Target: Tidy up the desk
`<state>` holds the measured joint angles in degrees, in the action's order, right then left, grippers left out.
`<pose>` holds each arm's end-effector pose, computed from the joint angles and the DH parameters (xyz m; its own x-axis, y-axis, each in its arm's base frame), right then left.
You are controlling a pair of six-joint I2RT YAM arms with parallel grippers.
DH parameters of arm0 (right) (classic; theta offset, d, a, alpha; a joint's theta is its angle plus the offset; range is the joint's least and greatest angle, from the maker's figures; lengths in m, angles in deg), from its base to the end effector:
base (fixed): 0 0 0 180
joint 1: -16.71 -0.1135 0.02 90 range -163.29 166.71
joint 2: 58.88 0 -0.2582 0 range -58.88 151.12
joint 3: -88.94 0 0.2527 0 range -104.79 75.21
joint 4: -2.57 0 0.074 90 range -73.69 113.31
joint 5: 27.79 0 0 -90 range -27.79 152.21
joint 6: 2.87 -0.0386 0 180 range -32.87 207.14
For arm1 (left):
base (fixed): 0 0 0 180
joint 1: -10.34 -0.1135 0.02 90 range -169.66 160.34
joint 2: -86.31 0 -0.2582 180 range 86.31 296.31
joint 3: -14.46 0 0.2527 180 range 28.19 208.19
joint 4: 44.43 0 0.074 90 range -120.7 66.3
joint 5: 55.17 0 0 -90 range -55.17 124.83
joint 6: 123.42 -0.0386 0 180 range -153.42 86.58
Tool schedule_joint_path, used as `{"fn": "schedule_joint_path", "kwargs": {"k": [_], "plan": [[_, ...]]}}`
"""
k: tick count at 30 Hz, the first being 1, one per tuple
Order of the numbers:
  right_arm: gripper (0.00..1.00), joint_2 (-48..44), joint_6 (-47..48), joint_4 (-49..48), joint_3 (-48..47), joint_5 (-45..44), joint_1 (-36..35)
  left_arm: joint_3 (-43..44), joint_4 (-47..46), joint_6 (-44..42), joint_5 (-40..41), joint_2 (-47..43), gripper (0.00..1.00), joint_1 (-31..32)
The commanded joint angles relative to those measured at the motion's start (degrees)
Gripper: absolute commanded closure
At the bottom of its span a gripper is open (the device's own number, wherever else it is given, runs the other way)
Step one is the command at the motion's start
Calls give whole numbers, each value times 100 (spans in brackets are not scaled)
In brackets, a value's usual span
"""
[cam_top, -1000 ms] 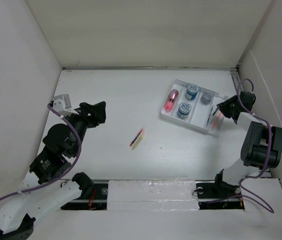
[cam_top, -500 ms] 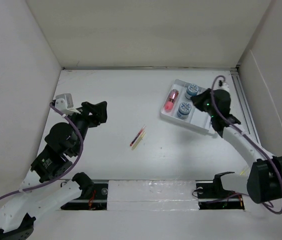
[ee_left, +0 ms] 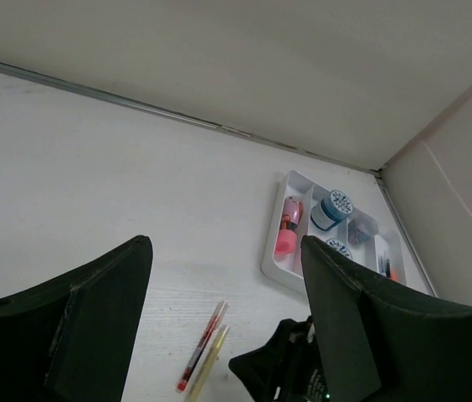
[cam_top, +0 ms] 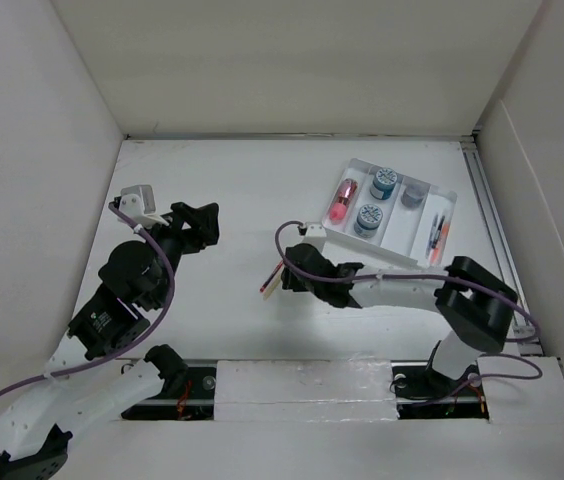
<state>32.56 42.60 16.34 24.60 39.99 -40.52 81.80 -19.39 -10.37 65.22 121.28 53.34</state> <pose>0.1933 0.2733 0.1847 -0.6898 0.1278 -0.7126 -0.1962 0.9145 0.3539 0.1071 -0.0732 0.4105 -0.0008 -0.4611 -0.8874 0.2402 0.8613 -0.4477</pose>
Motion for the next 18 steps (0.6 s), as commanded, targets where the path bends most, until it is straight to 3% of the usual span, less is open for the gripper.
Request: {"fn": "schedule_joint_path", "kwargs": {"k": [1, 18], "plan": [[56, 504, -389, 496, -616, -1012, -173, -26, -305, -72, -42, 20, 32, -20], [60, 1280, -381, 401, -1126, -872, -297, -8, -296, -90, -77, -42, 32, -20]]}}
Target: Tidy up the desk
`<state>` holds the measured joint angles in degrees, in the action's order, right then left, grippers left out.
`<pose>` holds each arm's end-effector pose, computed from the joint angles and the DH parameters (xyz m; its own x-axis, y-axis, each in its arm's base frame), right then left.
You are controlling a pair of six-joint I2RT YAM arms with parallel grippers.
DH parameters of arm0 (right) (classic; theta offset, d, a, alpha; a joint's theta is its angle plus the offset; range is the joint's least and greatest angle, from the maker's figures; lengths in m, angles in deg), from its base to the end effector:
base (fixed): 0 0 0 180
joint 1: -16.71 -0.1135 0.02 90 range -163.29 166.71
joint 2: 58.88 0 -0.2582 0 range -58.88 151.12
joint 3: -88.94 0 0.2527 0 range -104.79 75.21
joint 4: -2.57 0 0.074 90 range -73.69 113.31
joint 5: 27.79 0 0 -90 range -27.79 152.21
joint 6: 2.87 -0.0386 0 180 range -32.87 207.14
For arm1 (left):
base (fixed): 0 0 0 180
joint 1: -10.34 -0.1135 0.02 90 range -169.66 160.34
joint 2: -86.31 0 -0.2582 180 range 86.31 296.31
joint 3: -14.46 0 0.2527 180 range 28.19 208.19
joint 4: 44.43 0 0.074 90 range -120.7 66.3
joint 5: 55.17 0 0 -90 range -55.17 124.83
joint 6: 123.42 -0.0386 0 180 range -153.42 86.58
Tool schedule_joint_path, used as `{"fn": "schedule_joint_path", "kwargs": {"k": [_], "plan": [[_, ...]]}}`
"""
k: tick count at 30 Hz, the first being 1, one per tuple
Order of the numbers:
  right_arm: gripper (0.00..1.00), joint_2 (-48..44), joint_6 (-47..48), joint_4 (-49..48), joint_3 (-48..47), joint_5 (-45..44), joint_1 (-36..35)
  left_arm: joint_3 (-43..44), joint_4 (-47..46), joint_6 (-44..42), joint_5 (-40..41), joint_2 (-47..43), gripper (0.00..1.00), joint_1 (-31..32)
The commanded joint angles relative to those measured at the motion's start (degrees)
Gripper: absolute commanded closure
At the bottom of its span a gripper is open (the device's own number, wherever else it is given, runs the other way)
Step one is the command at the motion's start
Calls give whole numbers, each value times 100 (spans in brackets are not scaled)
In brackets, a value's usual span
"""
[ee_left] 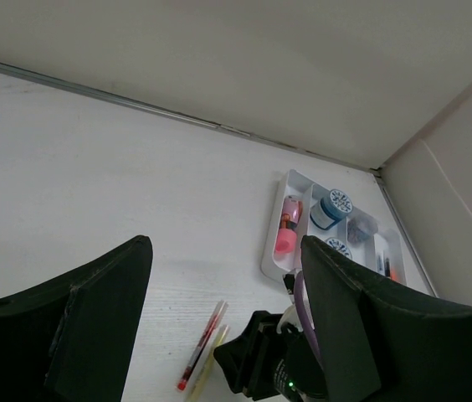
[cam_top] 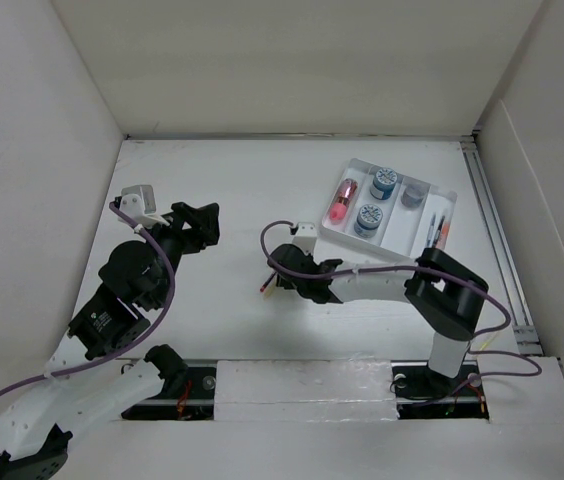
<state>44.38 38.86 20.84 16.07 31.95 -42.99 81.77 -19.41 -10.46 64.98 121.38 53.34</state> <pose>0.2025 0.3080 0.1564 -0.6834 0.1082 -0.7220 -0.1019 0.9651 0.2411 0.1075 -0.0738 0.4102 -0.0033 -0.4582 -0.8889 0.2433 0.8618 -0.4451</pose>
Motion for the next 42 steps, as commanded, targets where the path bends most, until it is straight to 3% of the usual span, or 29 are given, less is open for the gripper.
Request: {"fn": "schedule_joint_path", "kwargs": {"k": [1, 13, 18, 27, 33, 36, 42], "plan": [[60, 124, -16, -75, -283, -59, -50, -14, -303, -81, -62, -62, 32, -20], [61, 432, -68, -32, -397, -49, -50, -6, -285, -81, -97, -62, 32, -20], [67, 423, -270, 144, -301, -243, -50, -6, -285, -81, -80, -88, 32, -20], [76, -403, -631, 531, 375, -1051, -50, -6, -303, -90, -141, -106, 32, -20], [83, -702, -614, 478, 719, -982, 353, -6, -303, -90, -168, -97, 32, -20], [91, -860, -474, 233, 921, -736, 433, -14, -311, -99, -203, -79, 32, -20], [96, -1141, -446, 197, 1132, -674, 547, -6, -312, -99, -220, -71, 32, -20]]}}
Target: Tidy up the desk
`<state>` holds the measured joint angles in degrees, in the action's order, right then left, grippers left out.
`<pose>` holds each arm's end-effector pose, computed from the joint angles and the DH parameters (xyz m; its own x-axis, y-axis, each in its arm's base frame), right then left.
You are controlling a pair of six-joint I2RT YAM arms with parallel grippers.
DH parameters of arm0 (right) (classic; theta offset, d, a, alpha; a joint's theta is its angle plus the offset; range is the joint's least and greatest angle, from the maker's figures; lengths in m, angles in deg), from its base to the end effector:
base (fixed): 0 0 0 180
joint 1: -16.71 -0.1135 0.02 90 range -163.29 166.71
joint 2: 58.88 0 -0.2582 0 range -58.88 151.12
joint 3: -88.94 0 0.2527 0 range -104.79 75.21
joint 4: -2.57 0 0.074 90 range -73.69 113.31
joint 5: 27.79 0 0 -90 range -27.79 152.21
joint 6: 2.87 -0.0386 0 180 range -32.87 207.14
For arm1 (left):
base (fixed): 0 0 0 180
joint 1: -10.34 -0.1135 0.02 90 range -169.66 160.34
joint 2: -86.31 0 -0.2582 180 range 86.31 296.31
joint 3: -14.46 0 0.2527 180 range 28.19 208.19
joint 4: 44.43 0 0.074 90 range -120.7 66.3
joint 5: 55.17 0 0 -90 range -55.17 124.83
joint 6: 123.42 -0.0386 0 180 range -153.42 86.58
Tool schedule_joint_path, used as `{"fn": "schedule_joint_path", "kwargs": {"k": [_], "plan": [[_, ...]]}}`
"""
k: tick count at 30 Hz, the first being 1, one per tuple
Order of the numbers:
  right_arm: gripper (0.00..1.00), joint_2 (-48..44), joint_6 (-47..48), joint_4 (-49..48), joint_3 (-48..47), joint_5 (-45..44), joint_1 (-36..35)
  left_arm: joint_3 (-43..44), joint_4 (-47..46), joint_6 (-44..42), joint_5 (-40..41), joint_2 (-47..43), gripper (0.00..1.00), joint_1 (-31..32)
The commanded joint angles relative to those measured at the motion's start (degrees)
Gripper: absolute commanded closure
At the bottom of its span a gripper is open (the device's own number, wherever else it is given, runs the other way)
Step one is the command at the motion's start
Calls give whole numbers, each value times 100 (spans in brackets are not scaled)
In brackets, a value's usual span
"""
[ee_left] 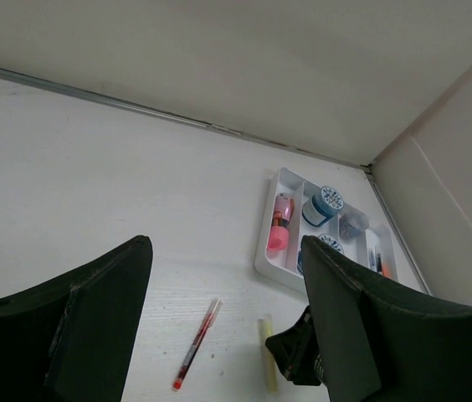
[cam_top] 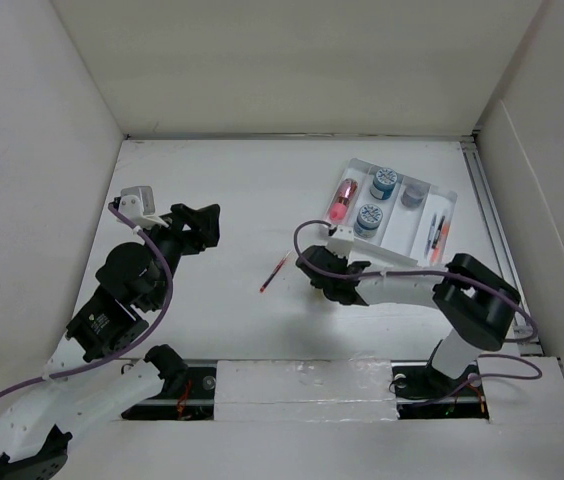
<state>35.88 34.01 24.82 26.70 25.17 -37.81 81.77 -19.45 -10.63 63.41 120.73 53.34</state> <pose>0.2017 0.2430 0.1493 -0.6431 0.1977 -0.7398 0.1102 0.9799 0.1661 0.1048 -0.0725 0.4115 -0.0050 -0.4605 -0.8877 0.2716 0.8537 -0.4444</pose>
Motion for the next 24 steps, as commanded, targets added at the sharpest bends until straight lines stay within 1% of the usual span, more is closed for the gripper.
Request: {"fn": "schedule_joint_path", "kwargs": {"k": [1, 4, 5, 7, 8, 9, 10, 11, 12, 13, 14, 15, 16, 18, 19, 21, 22, 24], "plan": [[96, -553, 48, -166, 105, -14, 29, -6, -290, -81, -63, -5, 32, -20], [95, -1159, 179, 44, 289, -146, 196, -6, -298, -81, -63, -14, 32, -20], [95, -1640, 319, 63, 351, -146, 449, -6, -307, -73, -72, -22, 32, -20], [94, -2143, 521, -24, 640, 116, 853, 3, -298, -73, -142, -14, 32, -20], [94, -2738, 905, -173, 850, 431, 1760, 29, -281, -64, -168, -31, 32, -20], [94, -2744, 909, -175, 948, 434, 1770, 29, -281, -64, -168, -31, 32, -20], [94, -2900, 1031, -314, 1018, 608, 2152, 21, -281, -64, -160, -40, 32, -20], [94, -3032, 1223, -341, 1063, 1062, 2548, 21, -289, -64, -160, -66, 32, -20], [94, -3225, 1304, -411, 1098, 1328, 3352, 3, -307, -64, -203, -66, 32, -20], [94, -3297, 1374, -638, 1159, 1844, 3743, 3, -307, -55, -212, -66, 32, -20], [94, -3306, 1401, -719, 1151, 2171, 4130, 21, -290, -55, -221, -66, 32, -20], [93, -3210, 1410, -780, 1107, 2531, 4804, 29, -281, -46, -273, -49, 32, -20], [92, -3105, 1366, -999, 1011, 3092, 5098, 38, -281, -46, -274, -66, 32, -20], [92, -2833, 1147, -1097, 897, 3587, 5617, 21, -281, -46, -283, -93, 32, -20], [92, -2571, 1077, -1245, 844, 4111, 6046, 12, -298, -46, -283, -110, 32, -20], [92, -2332, 918, -1474, 756, 4388, 6356, 12, -290, -46, -300, -110, 32, -20], [92, -2087, 892, -1501, 677, 4659, 6584, 12, -290, -46, -291, -110, 31, -20], [92, -1813, 1014, -1458, 352, 4749, 6717, 12, -298, -46, -274, -136, 31, -20]]}}
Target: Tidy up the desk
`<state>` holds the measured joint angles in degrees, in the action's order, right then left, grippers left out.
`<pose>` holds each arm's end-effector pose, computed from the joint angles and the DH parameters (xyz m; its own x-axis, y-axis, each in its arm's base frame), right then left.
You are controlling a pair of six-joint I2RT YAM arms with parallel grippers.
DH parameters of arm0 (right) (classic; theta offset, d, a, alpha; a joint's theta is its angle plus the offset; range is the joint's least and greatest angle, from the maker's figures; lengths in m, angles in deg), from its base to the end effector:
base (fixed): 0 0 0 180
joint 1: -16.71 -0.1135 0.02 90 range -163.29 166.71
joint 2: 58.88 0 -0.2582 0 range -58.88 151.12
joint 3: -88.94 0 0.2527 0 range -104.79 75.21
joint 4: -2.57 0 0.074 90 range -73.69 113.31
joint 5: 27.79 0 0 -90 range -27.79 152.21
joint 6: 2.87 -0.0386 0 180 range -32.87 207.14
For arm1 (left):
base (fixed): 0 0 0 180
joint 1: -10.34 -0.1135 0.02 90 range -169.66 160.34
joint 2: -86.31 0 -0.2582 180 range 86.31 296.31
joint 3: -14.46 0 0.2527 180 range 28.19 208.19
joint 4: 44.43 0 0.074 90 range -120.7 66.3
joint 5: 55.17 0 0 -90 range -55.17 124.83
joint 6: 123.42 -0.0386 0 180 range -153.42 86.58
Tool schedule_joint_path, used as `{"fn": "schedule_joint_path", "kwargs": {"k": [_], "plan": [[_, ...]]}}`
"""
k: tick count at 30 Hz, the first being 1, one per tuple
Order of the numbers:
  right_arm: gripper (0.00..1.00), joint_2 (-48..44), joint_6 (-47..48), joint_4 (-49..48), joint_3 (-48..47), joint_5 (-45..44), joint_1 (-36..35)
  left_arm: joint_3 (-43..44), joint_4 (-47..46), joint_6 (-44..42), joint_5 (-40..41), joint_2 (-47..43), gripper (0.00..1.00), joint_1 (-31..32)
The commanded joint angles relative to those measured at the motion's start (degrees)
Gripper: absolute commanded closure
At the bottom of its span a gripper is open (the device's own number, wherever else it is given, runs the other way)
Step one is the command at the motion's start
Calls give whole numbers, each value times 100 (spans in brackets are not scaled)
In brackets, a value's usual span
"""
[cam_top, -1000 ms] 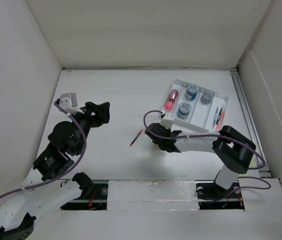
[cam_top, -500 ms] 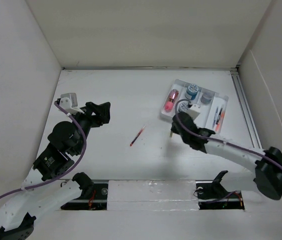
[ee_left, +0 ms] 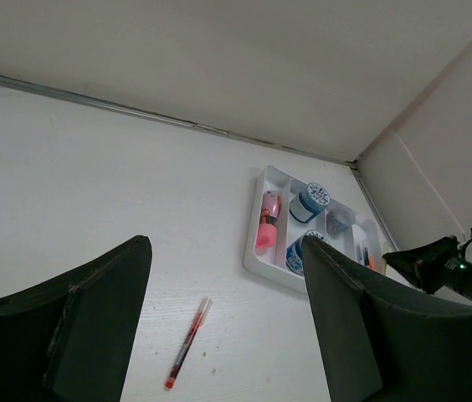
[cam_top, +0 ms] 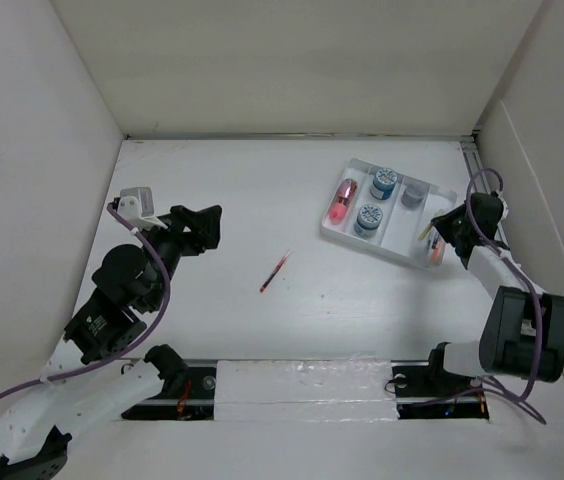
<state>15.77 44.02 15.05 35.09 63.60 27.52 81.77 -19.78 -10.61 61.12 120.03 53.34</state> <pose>0.2772 -0.0520 0.2110 -0.2790 0.7488 -0.6012 0.4907 0.6493 0.5810 0.1016 -0.0714 0.4135 -0.0082 -0.4676 -0.8839 0.3127 0.8384 -0.4464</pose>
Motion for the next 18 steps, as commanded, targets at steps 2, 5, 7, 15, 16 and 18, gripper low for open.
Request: {"fn": "schedule_joint_path", "kwargs": {"k": [2, 5, 7, 15, 16, 18], "plan": [[92, 621, 207, -182, -752, 942, 361, 12, -266, -48, -79, -67, 31, -20], [92, 1128, 242, -112, -1032, 1117, 719, 21, -248, -48, -71, -67, 31, -20], [92, 1349, 181, -164, -1182, 1450, 870, 21, -265, -48, -88, -76, 31, -20], [83, 1693, 31, -138, -1244, 846, 853, 3, -274, -48, -106, -67, 31, -20], [75, 1667, -12, -155, -1227, 819, 853, 3, -283, -57, -132, -58, 31, -20], [50, 1605, -31, -182, -1209, 828, 801, 3, -266, -57, -132, -32, 31, -20]]}}
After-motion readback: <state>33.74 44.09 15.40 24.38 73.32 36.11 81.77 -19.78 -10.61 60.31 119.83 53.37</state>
